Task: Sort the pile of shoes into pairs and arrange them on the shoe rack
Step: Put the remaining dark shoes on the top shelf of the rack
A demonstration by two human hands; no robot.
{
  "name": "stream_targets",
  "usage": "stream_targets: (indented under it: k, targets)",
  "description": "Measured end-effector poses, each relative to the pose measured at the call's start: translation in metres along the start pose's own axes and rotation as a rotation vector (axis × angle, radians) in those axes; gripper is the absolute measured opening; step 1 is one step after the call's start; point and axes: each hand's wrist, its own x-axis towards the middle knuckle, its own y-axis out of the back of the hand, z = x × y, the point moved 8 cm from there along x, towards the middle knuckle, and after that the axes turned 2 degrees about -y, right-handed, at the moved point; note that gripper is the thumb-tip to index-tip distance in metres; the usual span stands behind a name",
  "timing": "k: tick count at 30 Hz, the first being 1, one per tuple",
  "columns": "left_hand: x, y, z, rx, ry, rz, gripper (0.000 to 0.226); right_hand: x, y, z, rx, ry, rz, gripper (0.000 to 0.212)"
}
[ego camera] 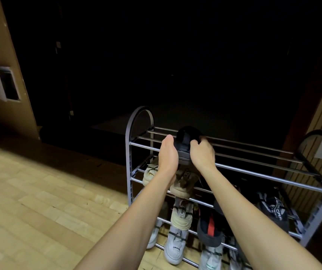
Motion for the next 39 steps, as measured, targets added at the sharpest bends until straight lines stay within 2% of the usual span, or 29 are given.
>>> stream_targets:
  k: [2,6,8,14,22,27,30,39]
  targets:
    - [-0.004,0.000,0.001,-0.013,0.031,0.061,0.028,-0.001,0.003,0.002,0.001,0.001,0.004,0.048]
    - [-0.014,0.000,0.005,0.023,0.057,0.198,0.028,-0.005,0.006,0.005,0.015,0.004,0.013,0.051]
    - [-0.018,-0.003,0.009,0.026,0.055,0.207,0.027,-0.009,0.006,0.005,0.005,0.001,0.028,0.053]
    - [-0.016,-0.010,0.009,-0.027,0.067,0.079,0.048,-0.012,0.009,0.005,0.024,0.002,0.051,0.052]
    - [-0.013,-0.012,0.003,-0.013,0.093,-0.144,0.056,-0.001,0.028,0.010,0.067,-0.022,0.175,0.031]
    - [-0.007,-0.023,-0.005,-0.001,0.047,-0.183,0.048,0.005,0.037,0.013,0.064,-0.007,0.213,0.035]
    - [-0.002,-0.021,-0.011,0.021,0.050,-0.153,0.033,0.007,0.036,0.015,0.041,-0.004,0.204,0.039]
    - [0.002,-0.014,-0.008,0.126,-0.022,-0.157,0.027,0.006,0.036,0.012,-0.023,0.021,0.132,0.038]
